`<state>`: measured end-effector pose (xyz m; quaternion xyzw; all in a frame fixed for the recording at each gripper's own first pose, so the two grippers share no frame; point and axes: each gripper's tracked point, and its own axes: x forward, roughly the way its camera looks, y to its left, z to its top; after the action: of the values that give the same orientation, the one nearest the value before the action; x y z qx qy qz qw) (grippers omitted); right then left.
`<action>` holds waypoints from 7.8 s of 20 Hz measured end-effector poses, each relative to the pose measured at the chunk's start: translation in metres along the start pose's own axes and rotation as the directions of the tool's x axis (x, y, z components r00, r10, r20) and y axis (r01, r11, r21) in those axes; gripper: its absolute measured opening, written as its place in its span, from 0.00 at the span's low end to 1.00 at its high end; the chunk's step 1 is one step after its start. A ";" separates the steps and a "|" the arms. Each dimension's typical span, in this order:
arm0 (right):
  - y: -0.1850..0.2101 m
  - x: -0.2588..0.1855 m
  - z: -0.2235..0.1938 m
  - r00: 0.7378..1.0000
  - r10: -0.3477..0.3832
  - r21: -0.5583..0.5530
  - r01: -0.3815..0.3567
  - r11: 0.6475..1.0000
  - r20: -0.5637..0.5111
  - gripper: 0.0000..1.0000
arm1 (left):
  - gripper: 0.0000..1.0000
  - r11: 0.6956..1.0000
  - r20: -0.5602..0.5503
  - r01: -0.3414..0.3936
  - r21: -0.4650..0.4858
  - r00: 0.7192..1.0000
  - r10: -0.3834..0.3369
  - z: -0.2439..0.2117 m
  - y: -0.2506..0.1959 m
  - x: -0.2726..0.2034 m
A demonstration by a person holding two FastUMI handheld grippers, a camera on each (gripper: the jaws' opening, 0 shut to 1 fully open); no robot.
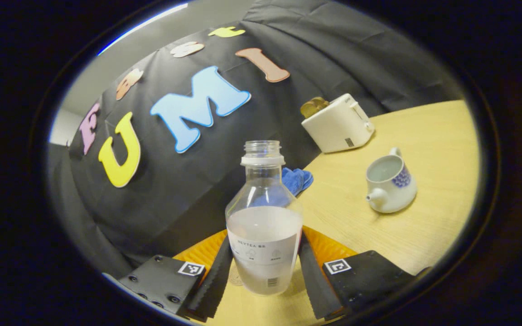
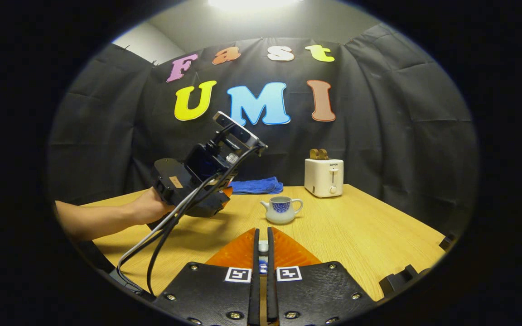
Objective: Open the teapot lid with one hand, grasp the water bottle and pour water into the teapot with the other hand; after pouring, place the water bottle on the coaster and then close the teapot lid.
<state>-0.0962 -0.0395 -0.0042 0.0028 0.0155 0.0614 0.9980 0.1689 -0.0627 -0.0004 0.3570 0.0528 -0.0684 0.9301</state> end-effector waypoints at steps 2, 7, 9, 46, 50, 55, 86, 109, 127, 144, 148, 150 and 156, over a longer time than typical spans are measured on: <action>-0.004 -0.002 -0.005 1.000 -0.007 -0.003 0.007 1.000 -0.006 0.06 | 0.87 0.995 -0.008 0.021 0.093 1.000 -0.021 0.004 -0.012 0.005; -0.009 -0.004 -0.008 1.000 -0.015 0.009 0.016 1.000 -0.013 0.06 | 0.87 0.970 -0.032 0.046 0.237 0.999 -0.039 0.007 -0.027 0.013; -0.009 -0.004 -0.006 1.000 -0.016 0.008 0.016 1.000 -0.009 0.06 | 0.87 0.952 -0.044 0.040 0.304 0.999 -0.028 0.005 -0.028 0.016; -0.034 -0.006 -0.018 0.998 -0.055 0.037 0.056 0.998 -0.032 0.06 | 0.87 0.405 -0.112 0.115 0.907 0.993 -0.032 0.046 -0.053 0.036; -0.035 -0.006 -0.013 0.998 -0.058 0.029 0.058 0.998 -0.017 0.06 | 0.87 0.358 -0.109 0.111 0.927 0.994 -0.025 0.051 -0.049 0.037; -0.037 -0.006 -0.016 0.998 -0.060 0.034 0.061 0.998 -0.023 0.06 | 0.87 0.303 -0.101 0.102 0.947 0.995 -0.020 0.057 -0.046 0.036; -0.039 -0.005 -0.016 0.998 -0.052 0.030 0.052 0.998 -0.029 0.06 | 0.86 0.044 -0.073 0.073 0.996 0.997 0.005 0.085 -0.040 0.032; -0.037 -0.007 -0.018 0.998 -0.047 0.015 0.048 0.999 -0.043 0.06 | 0.86 0.144 -0.073 0.080 0.986 0.996 -0.051 0.069 -0.048 0.034; -0.016 0.017 0.048 0.997 -0.014 -0.028 0.016 0.999 0.081 0.06 | 0.87 0.944 0.036 0.002 0.331 0.999 -0.015 -0.008 0.046 -0.019; -0.003 0.085 0.059 0.998 0.003 -0.040 0.000 0.999 0.065 0.06 | 0.86 0.728 0.161 0.082 -0.680 0.986 0.040 -0.066 0.144 0.007; -0.009 0.092 0.053 0.999 0.004 -0.007 -0.003 1.000 0.049 0.06 | 0.85 0.712 0.155 0.080 -0.698 0.987 0.040 -0.085 0.147 0.039; -0.015 0.093 0.052 0.999 -0.012 -0.016 0.013 1.000 0.048 0.06 | 0.86 0.716 0.121 0.066 -0.695 0.992 0.026 -0.102 0.141 0.058; -0.023 0.100 0.046 0.999 -0.027 -0.008 0.027 1.000 0.030 0.06 | 0.86 0.725 0.098 0.055 -0.687 0.995 0.018 -0.110 0.132 0.088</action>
<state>0.0072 -0.0507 0.0390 -0.0007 0.0005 0.0480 0.9988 0.2720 0.1003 -0.0085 -0.0178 0.0323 -0.0707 0.9968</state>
